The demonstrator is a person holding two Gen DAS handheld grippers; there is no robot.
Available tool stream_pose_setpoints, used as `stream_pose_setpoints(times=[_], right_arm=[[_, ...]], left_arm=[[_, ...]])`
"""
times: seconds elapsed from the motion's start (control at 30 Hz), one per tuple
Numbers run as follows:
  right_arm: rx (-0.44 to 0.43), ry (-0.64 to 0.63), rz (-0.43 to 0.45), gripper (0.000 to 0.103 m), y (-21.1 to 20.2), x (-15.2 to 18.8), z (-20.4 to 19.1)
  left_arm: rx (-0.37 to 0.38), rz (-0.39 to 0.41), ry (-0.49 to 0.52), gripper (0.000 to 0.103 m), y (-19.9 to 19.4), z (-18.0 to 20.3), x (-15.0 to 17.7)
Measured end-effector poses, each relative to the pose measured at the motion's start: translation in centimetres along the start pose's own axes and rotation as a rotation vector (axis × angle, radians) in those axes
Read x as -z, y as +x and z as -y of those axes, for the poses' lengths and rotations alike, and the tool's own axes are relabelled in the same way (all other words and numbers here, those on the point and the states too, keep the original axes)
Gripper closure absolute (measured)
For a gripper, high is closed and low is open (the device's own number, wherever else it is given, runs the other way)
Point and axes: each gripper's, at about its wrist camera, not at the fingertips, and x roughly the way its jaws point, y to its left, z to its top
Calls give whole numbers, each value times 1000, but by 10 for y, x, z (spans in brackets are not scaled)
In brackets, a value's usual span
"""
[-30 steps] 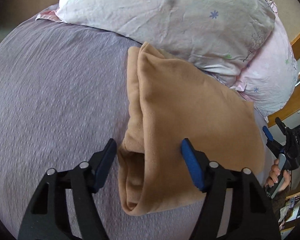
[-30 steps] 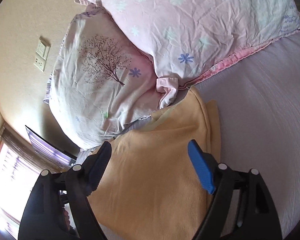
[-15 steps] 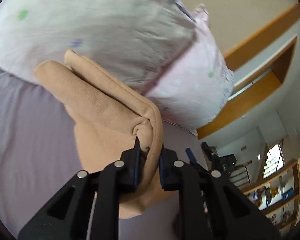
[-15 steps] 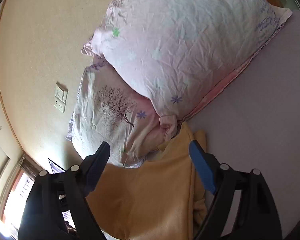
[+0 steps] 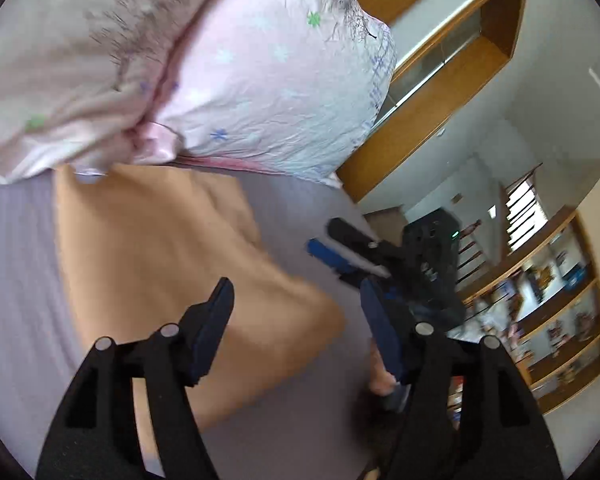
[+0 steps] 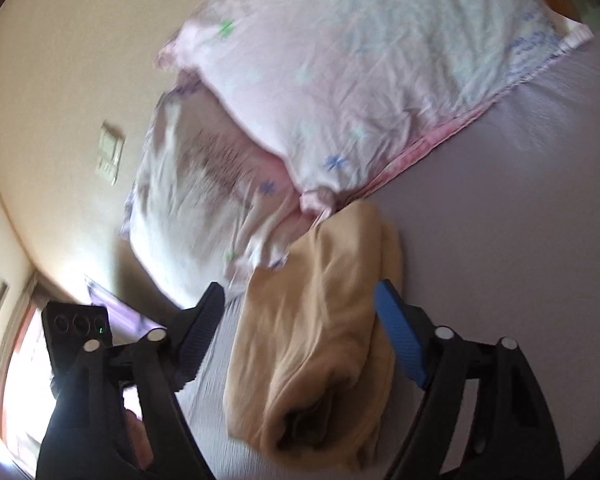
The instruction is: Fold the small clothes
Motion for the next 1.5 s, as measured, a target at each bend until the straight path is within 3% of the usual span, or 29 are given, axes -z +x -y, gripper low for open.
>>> stream_pose_setpoints(times=[0.2, 0.23, 0.27, 0.3, 0.33, 0.37, 0.43, 0.5, 0.53, 0.57, 0.6, 0.63, 0.7, 0.77, 0.9, 0.93, 0.97, 1.03, 1.1, 1.13, 1.27, 1.3, 1.33, 1.4, 1.47, 1.5], right_arm=[[120, -171, -116, 38, -19, 38, -39], [132, -179, -130, 46, -16, 44, -40], [151, -178, -154, 74, -11, 51, -38], [187, -157, -193, 92, -3, 57, -32], [215, -130, -221, 96, 1, 63, -24], [244, -98, -250, 96, 6, 71, -13], [242, -59, -266, 96, 5, 79, 0], [195, -28, -233, 89, -8, 77, 1], [171, -10, -222, 75, -14, 74, 0], [141, 6, -210, 37, -18, 71, 0], [109, 15, -192, 18, -21, 67, 0], [91, 15, -177, 8, -19, 62, 0], [92, 38, -204, 9, -6, 55, 5], [61, 106, -241, 17, 11, 47, 15], [58, 161, -296, 23, 42, 34, 26], [63, 164, -311, 29, 48, 34, 27], [79, 166, -323, 44, 54, 35, 29], [79, 176, -336, 60, 62, 40, 33], [56, 173, -314, 66, 62, 42, 26], [42, 160, -299, 68, 61, 42, 19], [-42, 86, -310, 70, 72, 54, -20], [-47, 64, -324, 70, 80, 59, -28], [-24, 31, -352, 66, 91, 66, -36], [102, -33, -404, 65, 109, 76, -46], [137, -53, -337, 63, 99, 72, -54], [146, -77, -258, 63, 85, 65, -63]], left_arm=[[-142, -36, 221, 34, -15, 15, 44], [-159, -43, 239, 32, -9, 14, 48], [-184, -62, 244, 32, 0, 13, 51], [-201, -79, 240, 32, 5, 9, 55], [-228, -105, 230, 32, 13, 2, 59], [-259, -133, 221, 33, 20, -6, 63], [-299, -176, 202, 47, 24, -21, 74], [-240, -128, 130, 45, 8, -33, 73], [-218, -68, 72, 36, -8, -41, 67], [-238, -16, 40, 31, -19, -48, 62], [-273, 19, 21, 24, -25, -54, 57], [-319, 32, -2, 22, -28, -63, 52], [-353, -10, -52, 22, -17, -82, 43], [-358, -53, -109, 22, -5, -97, 39], [-333, -85, -186, 22, 14, -115, 34], [-317, -89, -199, 23, 17, -118, 32], [-294, -87, -216, 25, 20, -122, 31], [-231, -73, -245, 56, 23, -125, 29], [-208, -49, -258, 73, 19, -125, 28], [-195, -30, -246, 75, 10, -124, 28], [-219, 45, -178, 73, -44, -123, 33], [-234, 53, -177, 69, -56, -128, 37], [-291, 51, -166, 63, -64, -135, 40], [-451, 53, -153, 64, -84, -146, 50], [-440, 101, -152, 64, -109, -146, 61], [-416, 128, -145, 62, -120, -141, 66]])
